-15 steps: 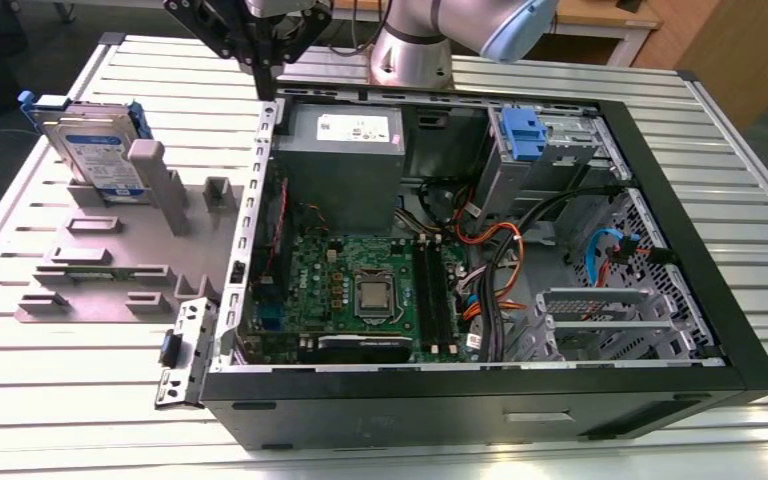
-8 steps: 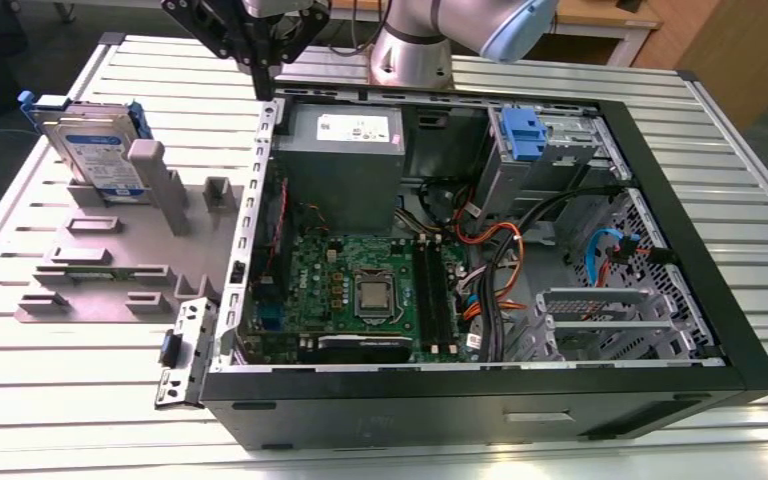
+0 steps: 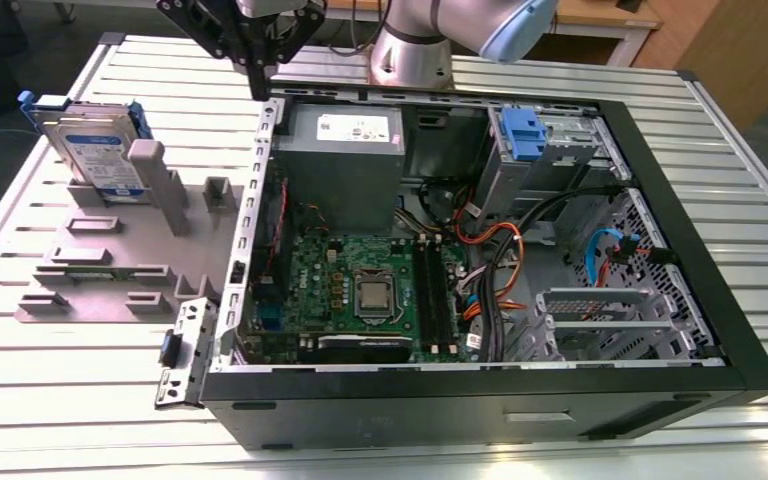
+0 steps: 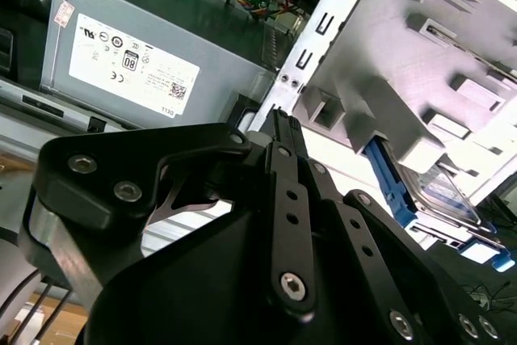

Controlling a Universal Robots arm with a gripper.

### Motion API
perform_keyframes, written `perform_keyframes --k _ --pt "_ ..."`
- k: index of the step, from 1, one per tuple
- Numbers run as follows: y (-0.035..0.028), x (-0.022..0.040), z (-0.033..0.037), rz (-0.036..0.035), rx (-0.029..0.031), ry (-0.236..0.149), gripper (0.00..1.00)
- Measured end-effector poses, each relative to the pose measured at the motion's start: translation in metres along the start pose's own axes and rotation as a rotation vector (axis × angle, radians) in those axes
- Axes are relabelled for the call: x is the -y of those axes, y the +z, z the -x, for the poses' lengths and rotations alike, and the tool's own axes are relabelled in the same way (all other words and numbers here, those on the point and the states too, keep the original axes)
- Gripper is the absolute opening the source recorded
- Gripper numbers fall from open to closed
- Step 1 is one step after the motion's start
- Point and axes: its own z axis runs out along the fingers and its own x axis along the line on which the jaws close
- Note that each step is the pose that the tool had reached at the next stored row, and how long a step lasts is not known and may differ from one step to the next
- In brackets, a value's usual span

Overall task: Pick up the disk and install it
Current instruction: 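Reach for the disk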

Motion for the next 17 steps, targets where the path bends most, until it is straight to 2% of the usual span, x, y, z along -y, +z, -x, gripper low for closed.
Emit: perform_keyframes --k 17 --pt "0.0016 0.0003 -0.0037 0.0 -0.0017 0.0 0.11"
